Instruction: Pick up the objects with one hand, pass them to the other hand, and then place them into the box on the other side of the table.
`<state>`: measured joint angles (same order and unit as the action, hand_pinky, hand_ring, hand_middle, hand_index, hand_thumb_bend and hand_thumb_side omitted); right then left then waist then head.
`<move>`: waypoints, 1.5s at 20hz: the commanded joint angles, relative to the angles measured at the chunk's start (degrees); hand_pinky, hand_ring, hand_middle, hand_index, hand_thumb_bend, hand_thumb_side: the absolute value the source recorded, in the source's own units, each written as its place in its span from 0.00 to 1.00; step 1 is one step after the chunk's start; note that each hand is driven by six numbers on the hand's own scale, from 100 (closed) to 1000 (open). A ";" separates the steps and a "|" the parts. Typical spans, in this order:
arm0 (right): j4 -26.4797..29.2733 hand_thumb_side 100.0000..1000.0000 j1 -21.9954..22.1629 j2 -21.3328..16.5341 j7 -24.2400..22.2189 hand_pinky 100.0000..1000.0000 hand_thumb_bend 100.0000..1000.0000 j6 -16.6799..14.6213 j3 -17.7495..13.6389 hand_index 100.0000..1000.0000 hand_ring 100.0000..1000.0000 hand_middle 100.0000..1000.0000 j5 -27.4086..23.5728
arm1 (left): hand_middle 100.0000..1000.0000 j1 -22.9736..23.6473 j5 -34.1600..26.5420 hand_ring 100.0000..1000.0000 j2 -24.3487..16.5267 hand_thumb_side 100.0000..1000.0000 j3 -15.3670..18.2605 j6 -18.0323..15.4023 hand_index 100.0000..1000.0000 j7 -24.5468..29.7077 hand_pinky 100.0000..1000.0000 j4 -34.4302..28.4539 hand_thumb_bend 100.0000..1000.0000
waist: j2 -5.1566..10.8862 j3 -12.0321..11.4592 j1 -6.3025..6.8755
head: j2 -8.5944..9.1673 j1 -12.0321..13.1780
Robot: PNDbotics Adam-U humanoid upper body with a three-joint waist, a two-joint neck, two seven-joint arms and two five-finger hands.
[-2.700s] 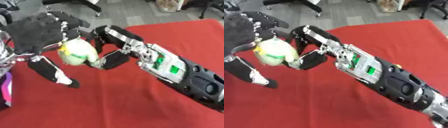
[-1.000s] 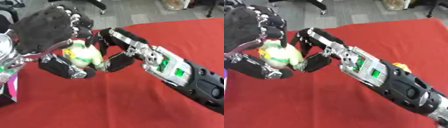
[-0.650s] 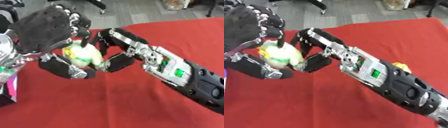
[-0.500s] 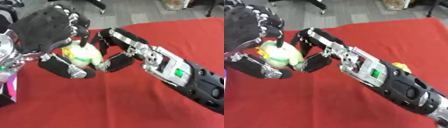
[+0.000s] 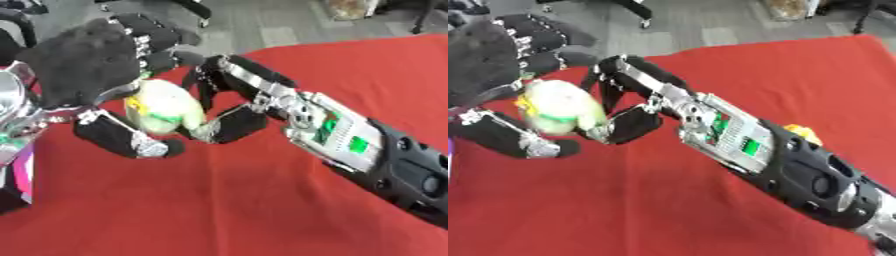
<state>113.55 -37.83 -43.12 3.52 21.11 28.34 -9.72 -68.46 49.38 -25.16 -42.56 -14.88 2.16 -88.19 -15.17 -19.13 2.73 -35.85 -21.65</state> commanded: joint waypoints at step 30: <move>1.04 0.00 -0.63 -0.27 0.72 0.54 0.29 -0.68 -0.57 0.31 0.40 0.19 -0.31 | 0.50 0.18 1.38 0.56 1.63 0.50 1.59 -1.11 0.49 -12.51 0.51 7.75 0.83 | -0.23 0.93 0.49 | 0.04 0.25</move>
<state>113.56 -37.77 -42.84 4.05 20.66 28.36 -9.87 -67.53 51.56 -23.01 -42.01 -16.10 -9.81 -80.46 -15.39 -18.13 2.73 -36.15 -21.56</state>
